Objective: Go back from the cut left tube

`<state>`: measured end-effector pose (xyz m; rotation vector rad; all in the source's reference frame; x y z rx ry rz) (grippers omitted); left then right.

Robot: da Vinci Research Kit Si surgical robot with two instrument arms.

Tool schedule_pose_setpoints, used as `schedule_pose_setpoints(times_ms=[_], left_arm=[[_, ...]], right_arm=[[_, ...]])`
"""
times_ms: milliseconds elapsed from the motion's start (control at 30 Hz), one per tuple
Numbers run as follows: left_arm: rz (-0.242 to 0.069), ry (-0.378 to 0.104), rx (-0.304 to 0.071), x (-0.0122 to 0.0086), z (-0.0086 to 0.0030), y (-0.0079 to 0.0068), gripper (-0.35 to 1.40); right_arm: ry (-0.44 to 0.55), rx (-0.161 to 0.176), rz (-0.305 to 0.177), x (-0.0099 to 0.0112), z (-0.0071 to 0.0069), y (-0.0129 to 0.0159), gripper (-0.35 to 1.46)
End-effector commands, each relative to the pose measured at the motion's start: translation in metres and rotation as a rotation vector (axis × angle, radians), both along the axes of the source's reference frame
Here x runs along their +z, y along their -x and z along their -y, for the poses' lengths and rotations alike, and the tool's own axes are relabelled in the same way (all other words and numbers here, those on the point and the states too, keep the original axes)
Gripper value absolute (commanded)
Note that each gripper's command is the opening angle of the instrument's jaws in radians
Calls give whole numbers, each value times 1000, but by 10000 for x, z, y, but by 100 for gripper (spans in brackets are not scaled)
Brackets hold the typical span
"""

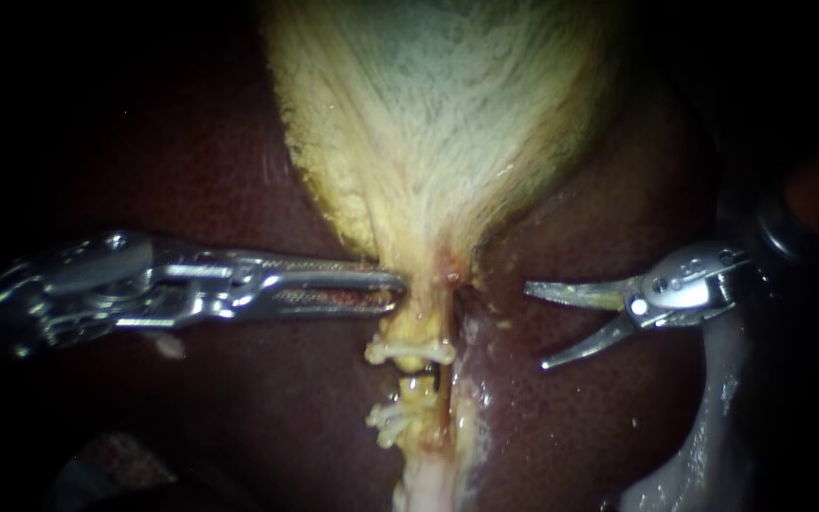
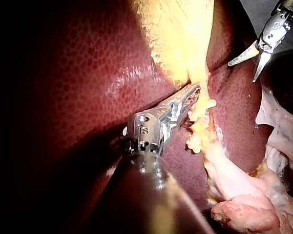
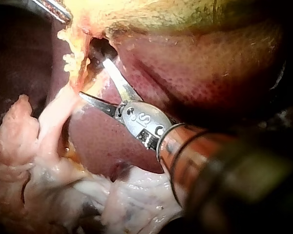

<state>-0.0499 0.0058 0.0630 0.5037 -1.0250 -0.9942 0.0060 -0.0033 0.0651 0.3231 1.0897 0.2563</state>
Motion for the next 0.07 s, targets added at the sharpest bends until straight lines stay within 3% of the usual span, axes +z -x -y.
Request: schedule_pose_setpoints(times_ms=[33,67], left_arm=[[0,0,0,0,0,0,-35],[0,0,0,0,0,0,-35]], right_arm=[[-3,2,0,-1,0,1,143],[-3,2,0,-1,0,1,143]])
